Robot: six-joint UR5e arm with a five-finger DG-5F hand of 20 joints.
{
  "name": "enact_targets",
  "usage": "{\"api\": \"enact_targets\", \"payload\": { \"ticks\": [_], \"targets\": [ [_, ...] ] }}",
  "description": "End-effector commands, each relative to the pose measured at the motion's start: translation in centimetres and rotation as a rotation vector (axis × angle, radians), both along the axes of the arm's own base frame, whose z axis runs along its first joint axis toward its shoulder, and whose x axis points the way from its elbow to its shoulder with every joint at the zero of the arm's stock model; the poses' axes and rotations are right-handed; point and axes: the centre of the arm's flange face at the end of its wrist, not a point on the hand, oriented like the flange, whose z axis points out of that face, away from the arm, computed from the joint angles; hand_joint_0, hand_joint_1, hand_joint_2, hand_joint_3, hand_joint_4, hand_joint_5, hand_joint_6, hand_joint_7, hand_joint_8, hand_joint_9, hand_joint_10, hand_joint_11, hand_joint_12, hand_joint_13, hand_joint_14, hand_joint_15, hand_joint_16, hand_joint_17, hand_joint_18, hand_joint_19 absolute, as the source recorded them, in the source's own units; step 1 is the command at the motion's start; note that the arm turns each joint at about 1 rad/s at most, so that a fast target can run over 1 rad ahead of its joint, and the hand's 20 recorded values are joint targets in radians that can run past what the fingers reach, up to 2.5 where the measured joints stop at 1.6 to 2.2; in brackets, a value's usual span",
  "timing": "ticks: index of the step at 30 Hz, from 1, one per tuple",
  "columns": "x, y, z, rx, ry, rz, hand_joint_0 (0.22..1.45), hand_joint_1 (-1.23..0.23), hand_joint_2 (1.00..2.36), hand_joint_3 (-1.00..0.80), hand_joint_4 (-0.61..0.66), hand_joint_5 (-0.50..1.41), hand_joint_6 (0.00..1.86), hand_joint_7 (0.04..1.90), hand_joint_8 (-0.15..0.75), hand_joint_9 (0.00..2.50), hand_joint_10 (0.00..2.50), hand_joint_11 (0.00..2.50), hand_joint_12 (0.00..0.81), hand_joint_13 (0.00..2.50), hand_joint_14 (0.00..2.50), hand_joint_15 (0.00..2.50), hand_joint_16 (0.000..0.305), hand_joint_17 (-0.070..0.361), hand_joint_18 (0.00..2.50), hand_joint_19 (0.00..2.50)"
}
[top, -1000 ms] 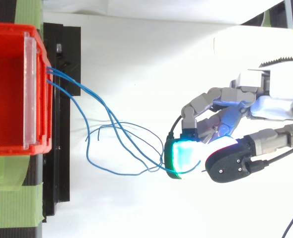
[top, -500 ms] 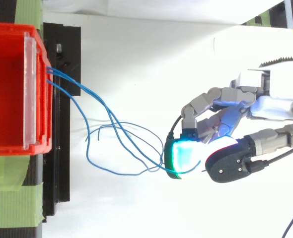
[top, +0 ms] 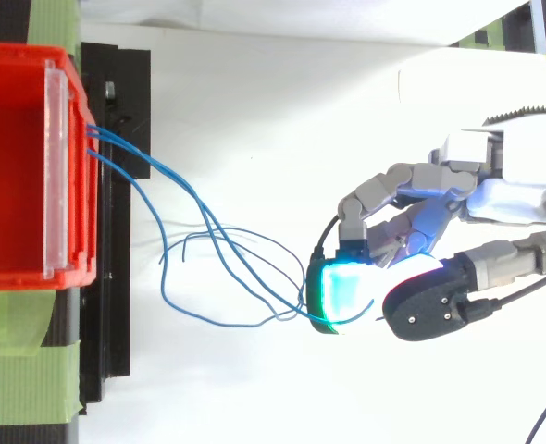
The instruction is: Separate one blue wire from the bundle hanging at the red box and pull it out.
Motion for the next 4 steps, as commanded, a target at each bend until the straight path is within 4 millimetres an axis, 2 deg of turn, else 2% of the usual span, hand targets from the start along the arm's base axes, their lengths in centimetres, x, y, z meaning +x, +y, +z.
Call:
{"api": "enact_targets", "payload": {
  "ticks": [1, 4],
  "targets": [
    [0.0, 0.0, 0.0, 0.0, 0.0, 0.0, 0.46, -0.57, 2.14, -0.05, -0.53, -0.06, 0.86, 1.14, 0.291, 1.16, 0.03, 1.44, 0.465, 0.58, 0.01, 0.84, 0.058, 0.131, 0.43, 0.49],
    [0.0, 0.0, 0.0, 0.0, 0.0, 0.0, 0.46, -0.58, 2.13, -0.05, -0.53, -0.06, 0.86, 1.14, 0.291, 1.16, 0.03, 1.45, 0.464, 0.58, 0.01, 0.84, 0.058, 0.131, 0.43, 0.49]
  ]
}}
